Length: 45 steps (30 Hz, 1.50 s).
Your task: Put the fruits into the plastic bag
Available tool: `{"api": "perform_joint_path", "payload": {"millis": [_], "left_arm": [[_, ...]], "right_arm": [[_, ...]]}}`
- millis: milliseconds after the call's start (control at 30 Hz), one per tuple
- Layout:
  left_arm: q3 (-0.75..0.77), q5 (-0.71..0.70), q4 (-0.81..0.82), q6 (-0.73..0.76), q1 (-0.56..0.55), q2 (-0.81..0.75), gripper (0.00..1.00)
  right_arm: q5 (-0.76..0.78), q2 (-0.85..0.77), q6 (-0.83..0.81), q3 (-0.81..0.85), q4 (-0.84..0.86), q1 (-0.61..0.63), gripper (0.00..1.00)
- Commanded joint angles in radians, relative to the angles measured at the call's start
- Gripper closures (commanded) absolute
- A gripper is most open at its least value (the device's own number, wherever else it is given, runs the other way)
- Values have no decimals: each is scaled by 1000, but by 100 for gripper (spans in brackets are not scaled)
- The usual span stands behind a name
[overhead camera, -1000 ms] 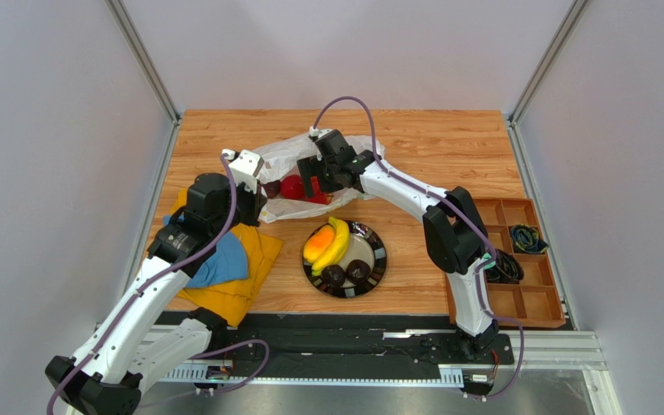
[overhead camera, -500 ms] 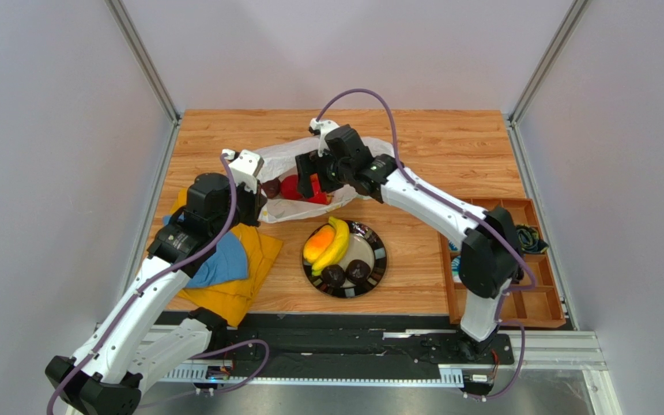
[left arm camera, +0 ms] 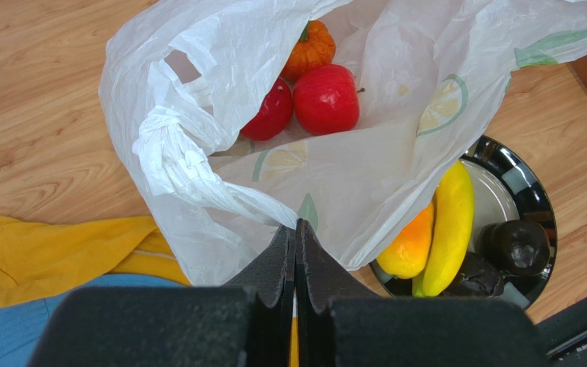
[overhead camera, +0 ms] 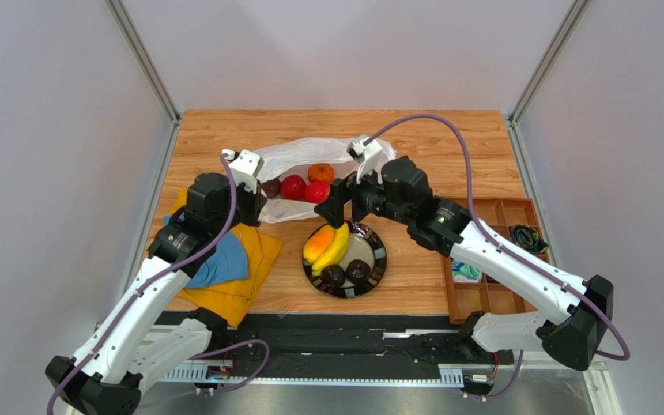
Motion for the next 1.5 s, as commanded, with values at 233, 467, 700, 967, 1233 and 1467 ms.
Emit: {"api": "perform_joint_path", "payload": {"millis": [233, 467, 700, 967, 1233, 1467], "left_arm": [[40, 14, 15, -10, -2, -10, 100], [40, 11, 15, -9, -2, -7, 100], [40, 4, 12, -9, -2, -6, 100], [42, 10, 13, -9, -2, -7, 100], [42, 11, 13, -9, -2, -7, 100], [42, 11, 12, -9, -2, -9, 100]], "right_arm": [[66, -168, 122, -292, -133, 57, 21], [183, -93, 186, -336, -206, 55, 19], [146, 51, 249, -329, -190, 2, 18], [148, 114, 284, -348, -177, 0, 14], [138, 156, 327, -375, -157, -1, 13], [134, 174, 335, -385, -136, -4, 20]]}}
